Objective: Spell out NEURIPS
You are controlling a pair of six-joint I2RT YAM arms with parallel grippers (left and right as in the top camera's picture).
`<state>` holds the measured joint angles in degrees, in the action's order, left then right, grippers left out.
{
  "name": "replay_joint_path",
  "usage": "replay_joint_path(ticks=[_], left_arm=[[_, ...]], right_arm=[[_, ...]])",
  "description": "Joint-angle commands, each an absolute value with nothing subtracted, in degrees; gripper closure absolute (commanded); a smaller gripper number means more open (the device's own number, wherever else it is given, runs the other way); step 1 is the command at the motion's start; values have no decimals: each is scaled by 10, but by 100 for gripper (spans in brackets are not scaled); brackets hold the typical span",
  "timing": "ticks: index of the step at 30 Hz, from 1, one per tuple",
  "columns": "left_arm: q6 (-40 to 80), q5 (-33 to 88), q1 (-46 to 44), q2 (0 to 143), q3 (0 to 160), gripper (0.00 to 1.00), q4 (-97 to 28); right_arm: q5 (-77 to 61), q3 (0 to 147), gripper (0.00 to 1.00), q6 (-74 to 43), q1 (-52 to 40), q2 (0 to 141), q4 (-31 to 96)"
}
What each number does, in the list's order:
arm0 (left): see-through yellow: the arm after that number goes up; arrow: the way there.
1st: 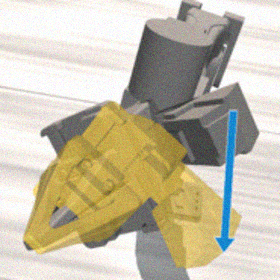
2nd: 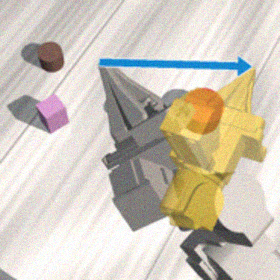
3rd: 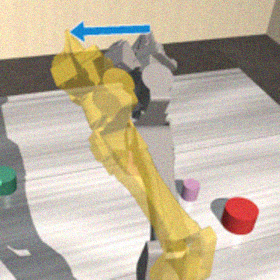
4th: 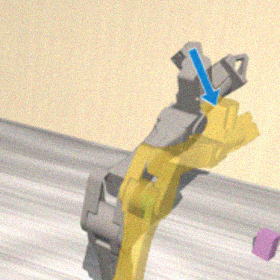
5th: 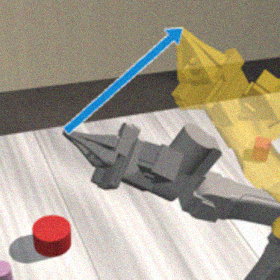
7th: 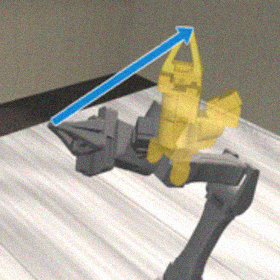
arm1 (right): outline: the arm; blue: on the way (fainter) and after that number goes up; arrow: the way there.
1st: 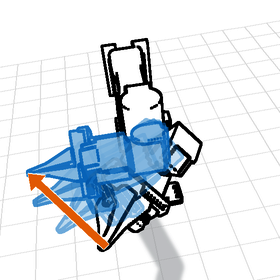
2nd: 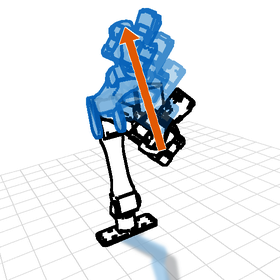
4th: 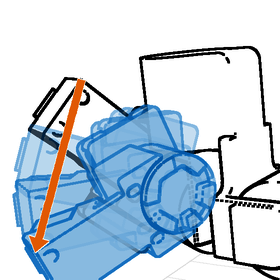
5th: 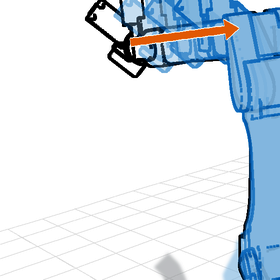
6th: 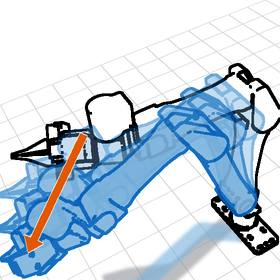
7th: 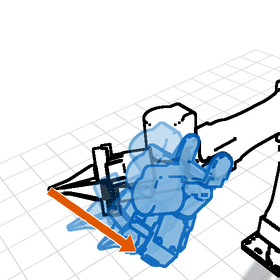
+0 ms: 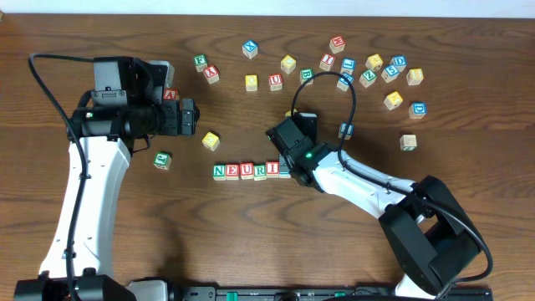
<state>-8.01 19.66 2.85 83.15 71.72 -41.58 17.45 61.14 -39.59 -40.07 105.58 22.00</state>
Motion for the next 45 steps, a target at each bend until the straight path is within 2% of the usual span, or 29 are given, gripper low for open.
replay_joint_path(ticks=[1,35,45], left_arm=[[-92,205,30,832,730,2,-416],[-92,205,30,832,730,2,-416],[-92,205,30,832,730,2,-416]], right_arm=[[174,619,99,-389,-399,1050,223],[179,619,99,-389,-409,1050,232],[229,619,99,-389,-409,1050,227]])
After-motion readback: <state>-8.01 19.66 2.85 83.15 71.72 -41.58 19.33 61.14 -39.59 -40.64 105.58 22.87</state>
